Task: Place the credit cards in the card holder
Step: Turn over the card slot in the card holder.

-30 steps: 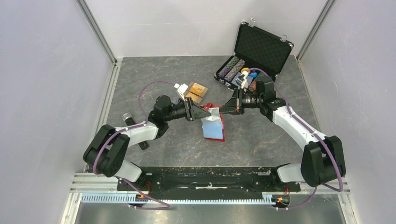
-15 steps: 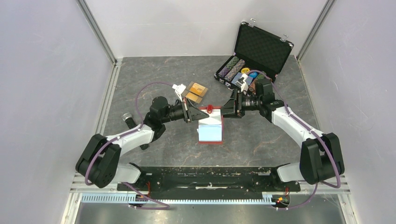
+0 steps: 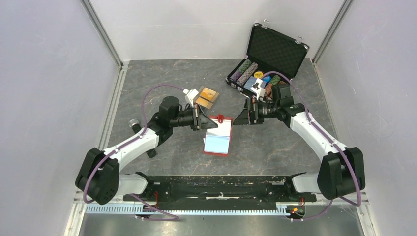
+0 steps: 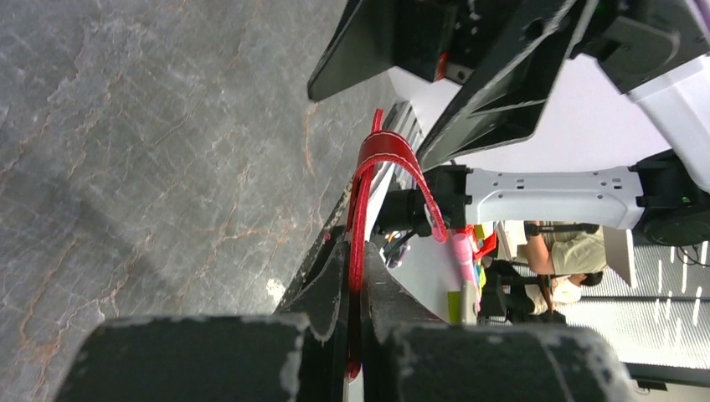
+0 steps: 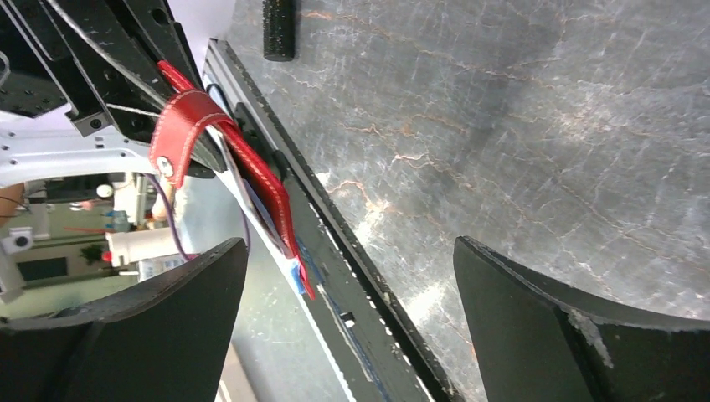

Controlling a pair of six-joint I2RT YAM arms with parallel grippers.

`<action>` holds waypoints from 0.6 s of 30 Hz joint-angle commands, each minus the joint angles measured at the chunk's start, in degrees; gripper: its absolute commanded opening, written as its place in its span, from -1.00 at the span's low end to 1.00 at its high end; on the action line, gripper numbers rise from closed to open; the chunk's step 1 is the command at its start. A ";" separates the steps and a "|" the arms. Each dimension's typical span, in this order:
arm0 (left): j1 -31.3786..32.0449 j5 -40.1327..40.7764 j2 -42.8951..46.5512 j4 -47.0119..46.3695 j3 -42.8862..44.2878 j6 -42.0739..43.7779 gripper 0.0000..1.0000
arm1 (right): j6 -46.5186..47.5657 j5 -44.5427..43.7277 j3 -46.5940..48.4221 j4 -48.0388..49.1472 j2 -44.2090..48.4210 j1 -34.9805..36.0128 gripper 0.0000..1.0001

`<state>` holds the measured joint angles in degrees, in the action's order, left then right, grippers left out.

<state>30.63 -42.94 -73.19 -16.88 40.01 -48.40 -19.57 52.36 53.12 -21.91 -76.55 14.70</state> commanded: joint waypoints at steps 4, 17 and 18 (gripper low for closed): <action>0.15 -4.00 0.54 8.28 4.49 6.85 -0.95 | 6.34 -0.31 2.45 -1.18 5.37 -0.50 0.96; 1.60 -12.16 -2.29 9.85 7.97 8.04 -0.95 | 4.28 8.11 -0.37 4.16 2.80 3.51 0.94; 1.62 -12.25 -2.26 9.79 8.06 7.93 -0.95 | 4.37 8.68 -0.19 4.16 2.49 4.03 0.90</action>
<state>31.77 -51.46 -75.40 -6.90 45.41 -43.40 -15.44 57.30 52.29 -20.40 -73.06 17.02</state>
